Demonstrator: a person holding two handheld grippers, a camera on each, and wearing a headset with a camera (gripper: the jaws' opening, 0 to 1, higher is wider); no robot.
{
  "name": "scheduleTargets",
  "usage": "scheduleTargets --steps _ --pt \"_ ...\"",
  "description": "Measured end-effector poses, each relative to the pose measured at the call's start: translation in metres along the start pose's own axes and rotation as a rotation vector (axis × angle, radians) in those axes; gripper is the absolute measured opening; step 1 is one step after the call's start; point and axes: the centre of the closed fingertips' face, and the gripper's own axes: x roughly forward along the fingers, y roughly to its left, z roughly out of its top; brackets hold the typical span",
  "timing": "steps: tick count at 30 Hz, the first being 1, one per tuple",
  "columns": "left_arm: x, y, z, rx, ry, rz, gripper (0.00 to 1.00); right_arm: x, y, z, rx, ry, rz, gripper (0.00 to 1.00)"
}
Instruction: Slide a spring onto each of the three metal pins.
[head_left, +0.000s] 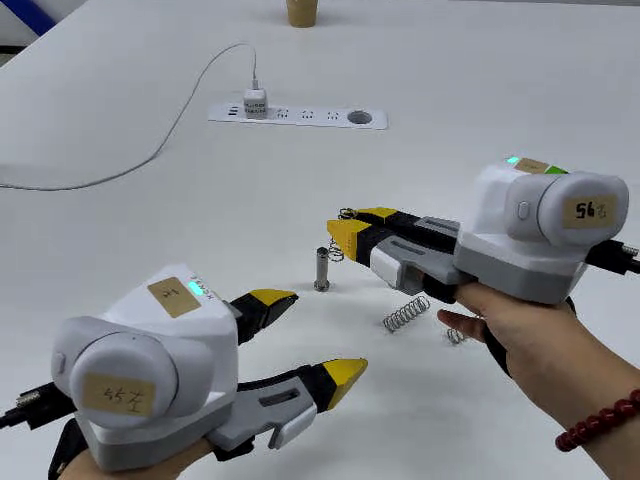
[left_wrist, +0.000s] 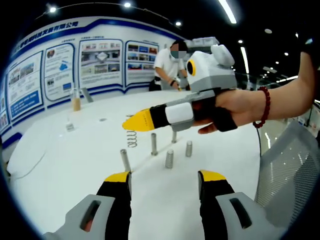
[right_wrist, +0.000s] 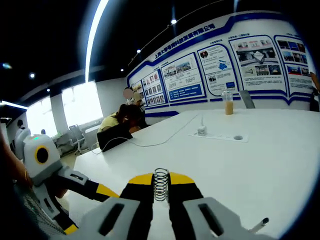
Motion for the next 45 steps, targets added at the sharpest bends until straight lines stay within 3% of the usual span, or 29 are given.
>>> scheduleTargets --steps 10,17,29,45 --pt "0.001 0.003 -0.001 -0.009 0.003 0.006 0.64 0.014 -0.006 -0.004 -0.067 0.012 -0.01 0.11" --pt "0.001 0.007 -0.003 -0.051 0.009 0.015 0.67 0.022 -0.009 -0.007 -0.081 0.009 -0.022 0.11" --pt "0.0 0.009 -0.001 -0.059 0.007 0.021 0.68 0.025 -0.007 -0.02 -0.158 0.053 -0.022 0.11" --pt "-0.001 0.01 -0.002 -0.053 0.015 0.031 0.67 0.031 -0.009 -0.043 -0.172 0.122 -0.034 0.12"
